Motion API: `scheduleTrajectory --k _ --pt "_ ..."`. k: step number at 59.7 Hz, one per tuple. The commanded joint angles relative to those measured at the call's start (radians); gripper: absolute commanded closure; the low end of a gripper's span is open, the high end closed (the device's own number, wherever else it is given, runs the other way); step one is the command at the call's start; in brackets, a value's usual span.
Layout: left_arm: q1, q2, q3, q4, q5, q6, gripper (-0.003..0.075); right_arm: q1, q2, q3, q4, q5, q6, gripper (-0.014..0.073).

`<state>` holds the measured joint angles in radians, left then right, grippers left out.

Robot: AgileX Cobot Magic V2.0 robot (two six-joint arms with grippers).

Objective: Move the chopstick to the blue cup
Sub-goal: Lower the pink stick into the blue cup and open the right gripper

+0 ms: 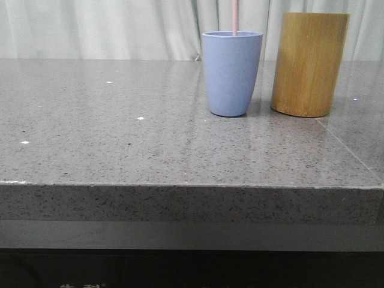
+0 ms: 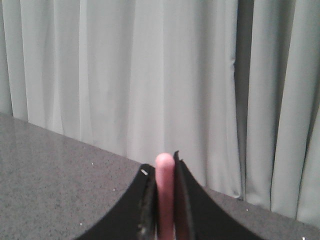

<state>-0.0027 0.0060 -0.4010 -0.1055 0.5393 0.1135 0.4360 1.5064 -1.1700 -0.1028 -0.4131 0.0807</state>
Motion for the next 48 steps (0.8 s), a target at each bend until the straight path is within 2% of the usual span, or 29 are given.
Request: scheduleTrajectory --k 1,10,32,35,41,48 --pt "-0.005 0.013 -0.023 -0.011 -0.083 0.001 0.0739 -0.001 -0.031 -0.033 0.006 -0.021 -0.004 0.0631" --pt "-0.005 0.013 -0.023 -0.011 -0.083 0.001 0.0739 -0.001 -0.031 -0.033 0.024 0.049 -0.004 0.0498" --pt "-0.005 0.013 -0.023 -0.011 -0.083 0.001 0.0739 -0.001 -0.068 -0.037 0.05 0.087 -0.004 0.0183" --pt "-0.005 0.013 -0.023 -0.011 -0.083 0.001 0.0739 -0.001 -0.09 -0.061 0.086 0.16 -0.004 0.0181" --pt "-0.005 0.013 -0.023 -0.011 -0.083 0.001 0.0739 -0.011 -0.124 -0.162 0.181 0.399 -0.004 0.0193" --pt "-0.005 0.013 -0.023 -0.011 -0.083 0.001 0.0739 -0.046 -0.123 -0.35 0.207 0.762 -0.004 0.0234"
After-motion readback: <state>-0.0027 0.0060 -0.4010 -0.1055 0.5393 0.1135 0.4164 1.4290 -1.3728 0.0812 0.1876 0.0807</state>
